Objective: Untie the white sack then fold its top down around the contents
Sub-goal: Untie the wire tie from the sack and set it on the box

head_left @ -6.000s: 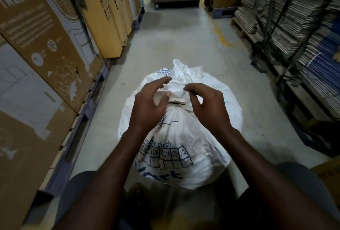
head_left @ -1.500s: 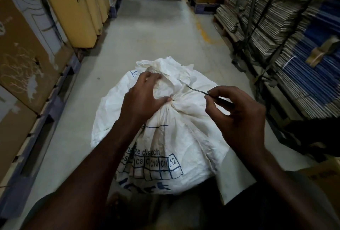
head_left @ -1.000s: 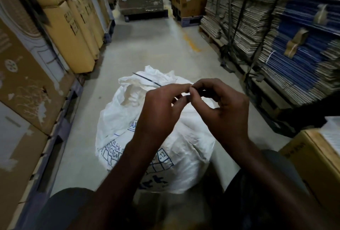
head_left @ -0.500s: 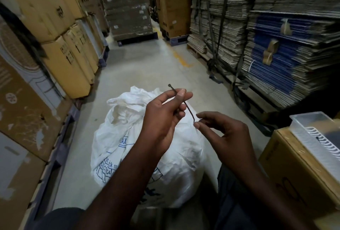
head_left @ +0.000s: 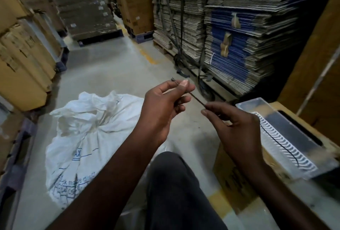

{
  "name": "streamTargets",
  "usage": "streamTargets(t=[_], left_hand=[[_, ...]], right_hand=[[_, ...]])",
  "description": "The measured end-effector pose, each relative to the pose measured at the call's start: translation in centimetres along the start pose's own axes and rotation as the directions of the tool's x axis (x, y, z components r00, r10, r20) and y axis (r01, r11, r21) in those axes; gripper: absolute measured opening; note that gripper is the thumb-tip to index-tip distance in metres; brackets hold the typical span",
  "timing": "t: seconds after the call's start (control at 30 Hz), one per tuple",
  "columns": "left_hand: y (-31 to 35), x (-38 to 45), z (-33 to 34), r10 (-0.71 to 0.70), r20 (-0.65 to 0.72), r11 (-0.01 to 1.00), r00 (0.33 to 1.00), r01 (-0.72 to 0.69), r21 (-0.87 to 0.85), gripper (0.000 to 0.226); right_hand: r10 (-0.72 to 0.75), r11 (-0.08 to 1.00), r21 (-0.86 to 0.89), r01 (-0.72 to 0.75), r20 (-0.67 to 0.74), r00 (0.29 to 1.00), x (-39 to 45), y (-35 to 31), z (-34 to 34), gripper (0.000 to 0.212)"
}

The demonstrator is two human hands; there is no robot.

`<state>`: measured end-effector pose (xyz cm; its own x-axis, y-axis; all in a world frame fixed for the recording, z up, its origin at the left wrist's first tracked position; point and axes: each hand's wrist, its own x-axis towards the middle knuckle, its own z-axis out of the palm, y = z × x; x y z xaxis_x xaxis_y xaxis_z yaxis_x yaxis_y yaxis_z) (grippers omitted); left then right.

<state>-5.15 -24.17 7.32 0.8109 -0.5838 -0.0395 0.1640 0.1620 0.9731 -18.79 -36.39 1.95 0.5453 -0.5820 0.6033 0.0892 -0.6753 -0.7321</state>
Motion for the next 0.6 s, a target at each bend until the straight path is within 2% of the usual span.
streamTargets(t=[0.1,0.23,0.4,0.53,0.6], left_hand=[[-1.8,1.8,2.5,0.055,0.032,0.991,0.998,-0.059,0.120,0.015],[-4.6,4.0,7.1,0.049,0.122,0.976,0.991,-0.073,0.203,0.020],[-8.2,7.1,13.8,0.055,0.232,0.947,0.971,-0.125,0.297,0.019],[-11.5,9.9,18.2,0.083,0.350,0.837,0.933,-0.256,0.484,0.012],[-12.9,11.0,19.7,0.065,0.395,0.721,0.916,-0.317,0.616,0.006]], right_hand=[[-0.002,0.995,-0.100,0.000,-0.023,1.000,0.4,1.8,-4.1,0.018],[-0.030,0.960,-0.279,0.025,-0.015,0.999,0.3,5.0,-8.8,0.012],[0.041,0.931,-0.358,-0.076,-0.104,0.994,0.0,8.7,-13.7,0.014],[0.194,0.876,-0.438,-0.203,-0.066,0.979,-0.3,11.6,-16.0,0.010],[0.323,0.834,-0.460,-0.306,-0.042,0.945,-0.6,13.1,-16.3,0.010]])
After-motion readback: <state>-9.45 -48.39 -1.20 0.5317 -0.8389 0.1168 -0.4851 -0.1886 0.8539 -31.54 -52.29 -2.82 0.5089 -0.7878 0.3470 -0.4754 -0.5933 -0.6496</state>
